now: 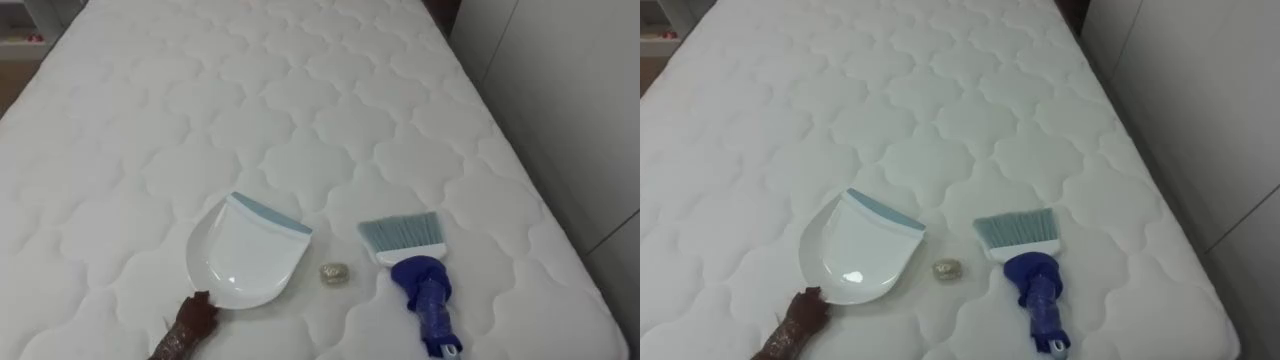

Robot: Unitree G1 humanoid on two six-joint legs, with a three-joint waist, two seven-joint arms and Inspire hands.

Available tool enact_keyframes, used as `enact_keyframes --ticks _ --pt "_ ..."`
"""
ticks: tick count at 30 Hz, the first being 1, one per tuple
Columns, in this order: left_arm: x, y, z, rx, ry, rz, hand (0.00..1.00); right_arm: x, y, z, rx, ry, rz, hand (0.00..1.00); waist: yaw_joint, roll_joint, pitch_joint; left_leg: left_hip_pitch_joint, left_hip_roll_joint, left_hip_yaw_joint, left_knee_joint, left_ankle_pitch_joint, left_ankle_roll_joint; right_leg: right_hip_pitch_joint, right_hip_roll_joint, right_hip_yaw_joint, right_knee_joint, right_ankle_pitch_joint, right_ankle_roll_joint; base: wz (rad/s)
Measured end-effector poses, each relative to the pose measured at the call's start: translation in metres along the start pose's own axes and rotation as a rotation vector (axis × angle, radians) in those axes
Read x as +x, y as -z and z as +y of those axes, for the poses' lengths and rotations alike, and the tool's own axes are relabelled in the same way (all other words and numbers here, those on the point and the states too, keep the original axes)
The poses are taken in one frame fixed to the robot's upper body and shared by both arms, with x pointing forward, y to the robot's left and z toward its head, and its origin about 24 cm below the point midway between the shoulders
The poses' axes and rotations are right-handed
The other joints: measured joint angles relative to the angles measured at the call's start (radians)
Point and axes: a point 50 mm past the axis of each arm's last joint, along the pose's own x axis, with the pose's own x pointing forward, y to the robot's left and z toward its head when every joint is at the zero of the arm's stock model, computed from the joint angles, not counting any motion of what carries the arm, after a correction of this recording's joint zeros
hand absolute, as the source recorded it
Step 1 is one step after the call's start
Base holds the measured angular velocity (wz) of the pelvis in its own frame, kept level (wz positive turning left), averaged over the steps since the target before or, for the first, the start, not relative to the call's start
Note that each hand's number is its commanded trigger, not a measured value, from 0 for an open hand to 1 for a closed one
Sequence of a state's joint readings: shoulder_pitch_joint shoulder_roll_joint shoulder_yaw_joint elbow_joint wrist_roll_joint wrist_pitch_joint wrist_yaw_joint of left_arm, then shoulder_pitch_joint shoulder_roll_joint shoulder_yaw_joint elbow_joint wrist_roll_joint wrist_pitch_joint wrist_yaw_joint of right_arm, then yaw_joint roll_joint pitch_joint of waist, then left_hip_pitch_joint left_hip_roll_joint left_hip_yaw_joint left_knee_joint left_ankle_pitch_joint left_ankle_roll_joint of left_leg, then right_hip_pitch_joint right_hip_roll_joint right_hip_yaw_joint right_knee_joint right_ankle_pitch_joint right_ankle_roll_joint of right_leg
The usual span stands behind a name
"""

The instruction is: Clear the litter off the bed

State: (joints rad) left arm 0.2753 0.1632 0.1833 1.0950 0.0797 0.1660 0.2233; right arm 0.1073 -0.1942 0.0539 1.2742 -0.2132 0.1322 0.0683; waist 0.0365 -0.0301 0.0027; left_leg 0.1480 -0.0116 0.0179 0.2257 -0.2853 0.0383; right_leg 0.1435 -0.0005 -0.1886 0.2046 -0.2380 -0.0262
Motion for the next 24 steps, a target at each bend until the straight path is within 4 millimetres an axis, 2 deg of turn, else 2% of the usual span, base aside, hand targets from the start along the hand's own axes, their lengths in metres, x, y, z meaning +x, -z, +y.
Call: enact_keyframes --ticks 17,20,24 --pt "0.000 -0.006 0.002 -0.013 -0.014 -0.031 0.00 0.000 -0.008 -0.005 0.017 0.021 -0.036 0.00 0.000 -0.002 0.0008 0.002 0.000 0.004 -0.001 0.000 0.000 -0.001 -0.001 -0.003 -0.001 0.000 0.000 0.00" --pt "0.000 -0.014 0.005 0.012 -0.050 -0.076 0.00 0.000 -0.012 -0.006 0.022 0.027 -0.062 0.00 0.002 0.000 0.0006 0.004 0.001 0.007 -0.003 0.000 0.000 0.000 0.000 0.001 0.000 0.000 0.000 -0.02" --pt "-0.004 -0.046 0.014 -0.016 -0.150 -0.231 0.00 -0.001 -0.018 -0.008 0.031 0.056 -0.102 0.00 -0.005 -0.004 0.0054 -0.005 0.000 -0.009 0.000 0.002 0.000 0.003 -0.002 -0.010 0.000 0.000 0.000 0.08"
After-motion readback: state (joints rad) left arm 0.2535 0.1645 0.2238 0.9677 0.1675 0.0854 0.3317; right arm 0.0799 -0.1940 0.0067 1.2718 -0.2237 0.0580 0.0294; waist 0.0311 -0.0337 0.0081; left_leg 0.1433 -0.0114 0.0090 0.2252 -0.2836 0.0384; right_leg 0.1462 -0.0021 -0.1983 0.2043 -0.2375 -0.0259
